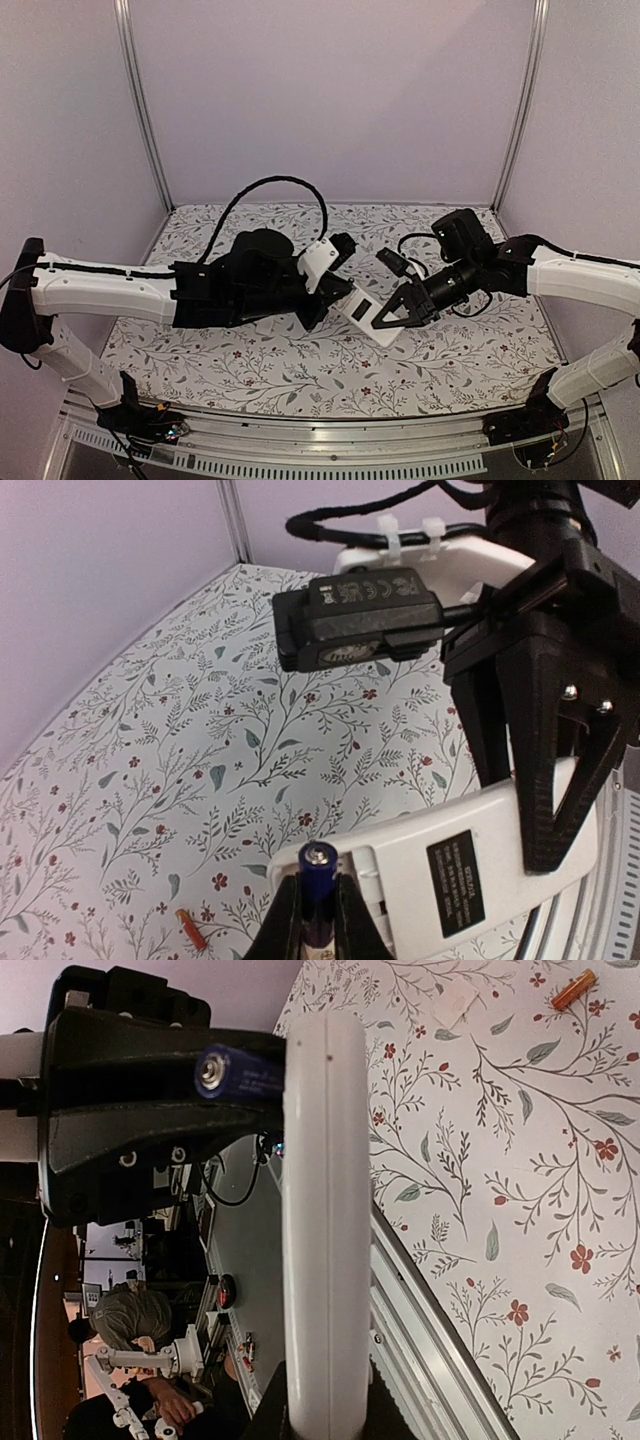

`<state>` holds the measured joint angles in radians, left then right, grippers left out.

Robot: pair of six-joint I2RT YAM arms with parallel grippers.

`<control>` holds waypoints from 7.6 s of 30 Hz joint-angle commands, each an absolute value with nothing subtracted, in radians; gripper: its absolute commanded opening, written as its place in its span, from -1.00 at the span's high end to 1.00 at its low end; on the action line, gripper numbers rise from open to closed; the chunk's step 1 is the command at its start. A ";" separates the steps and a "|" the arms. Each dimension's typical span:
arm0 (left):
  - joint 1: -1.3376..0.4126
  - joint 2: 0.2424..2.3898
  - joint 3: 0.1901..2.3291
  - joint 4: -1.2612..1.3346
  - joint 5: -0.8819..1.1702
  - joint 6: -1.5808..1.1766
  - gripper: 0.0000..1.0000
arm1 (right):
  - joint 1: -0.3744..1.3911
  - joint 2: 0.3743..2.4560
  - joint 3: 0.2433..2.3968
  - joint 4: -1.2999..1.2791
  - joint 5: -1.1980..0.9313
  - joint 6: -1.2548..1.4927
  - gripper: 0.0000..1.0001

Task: Load the batteries into the remote control
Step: Place the battery in the battery compartment, then load the battery into the battery compartment, then press the battery in the battery compartment.

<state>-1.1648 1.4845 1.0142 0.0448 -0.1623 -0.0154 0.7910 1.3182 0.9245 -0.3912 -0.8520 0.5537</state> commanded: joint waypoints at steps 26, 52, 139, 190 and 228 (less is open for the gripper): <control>-1.164 1.464 0.983 0.013 -0.204 0.008 0.26 | 0.791 1.308 0.957 -0.357 -0.930 0.557 1.00; -1.126 1.222 0.813 0.170 -0.274 -0.632 -0.99 | 0.757 1.323 0.953 -0.285 -0.829 0.568 1.00; -1.115 1.503 0.836 0.423 -0.253 -1.008 -0.23 | 0.775 1.366 0.971 -0.259 -0.852 0.612 1.00; -1.101 1.502 0.830 0.399 -0.259 -0.988 0.09 | 0.776 1.358 0.983 -0.283 -0.848 0.592 1.00; -1.028 1.308 0.970 -0.072 0.141 -0.374 -0.35 | 0.776 1.298 1.076 -0.600 -0.872 0.318 1.00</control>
<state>-1.0359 1.2690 0.9405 0.0952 0.0219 -0.4656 0.7719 1.3186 1.0275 -0.5182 -0.8501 0.4061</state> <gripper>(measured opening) 0.686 0.139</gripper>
